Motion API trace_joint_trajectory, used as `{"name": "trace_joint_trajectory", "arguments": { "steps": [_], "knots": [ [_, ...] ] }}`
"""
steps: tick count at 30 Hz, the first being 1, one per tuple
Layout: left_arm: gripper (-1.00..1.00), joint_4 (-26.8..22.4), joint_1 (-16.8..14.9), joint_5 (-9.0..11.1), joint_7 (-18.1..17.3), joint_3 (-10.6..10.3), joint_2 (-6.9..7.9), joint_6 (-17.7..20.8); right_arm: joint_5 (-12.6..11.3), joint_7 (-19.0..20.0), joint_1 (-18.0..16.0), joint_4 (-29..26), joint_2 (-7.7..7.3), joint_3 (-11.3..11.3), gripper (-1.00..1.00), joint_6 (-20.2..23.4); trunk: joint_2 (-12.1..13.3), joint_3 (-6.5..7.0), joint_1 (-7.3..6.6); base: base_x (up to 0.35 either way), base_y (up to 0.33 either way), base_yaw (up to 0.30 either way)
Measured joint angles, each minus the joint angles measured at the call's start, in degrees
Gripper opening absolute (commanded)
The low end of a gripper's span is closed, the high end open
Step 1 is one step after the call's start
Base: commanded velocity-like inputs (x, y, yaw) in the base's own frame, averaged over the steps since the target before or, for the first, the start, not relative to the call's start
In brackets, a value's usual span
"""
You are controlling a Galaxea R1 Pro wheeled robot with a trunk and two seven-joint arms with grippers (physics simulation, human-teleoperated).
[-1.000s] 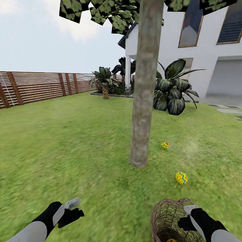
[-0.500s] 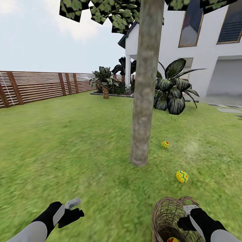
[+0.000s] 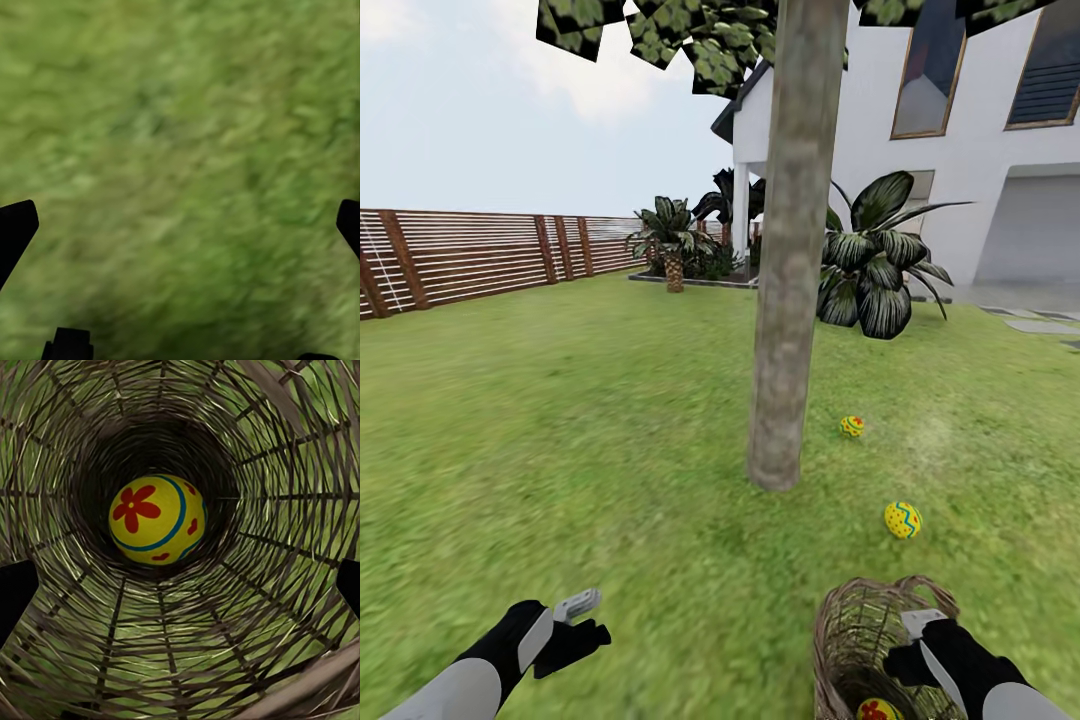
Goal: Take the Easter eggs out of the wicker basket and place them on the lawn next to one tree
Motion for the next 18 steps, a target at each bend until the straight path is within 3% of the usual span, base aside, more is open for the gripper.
{"name": "trace_joint_trajectory", "arguments": {
  "steps": [18],
  "knots": [
    [1.00,0.00,0.00,-0.03,-0.02,0.00,-0.01,0.00,0.00,-0.01,0.01,0.00,0.00,0.00,1.00,0.01,-7.22,-3.23,3.95,0.000,0.000,0.000]
  ]
}}
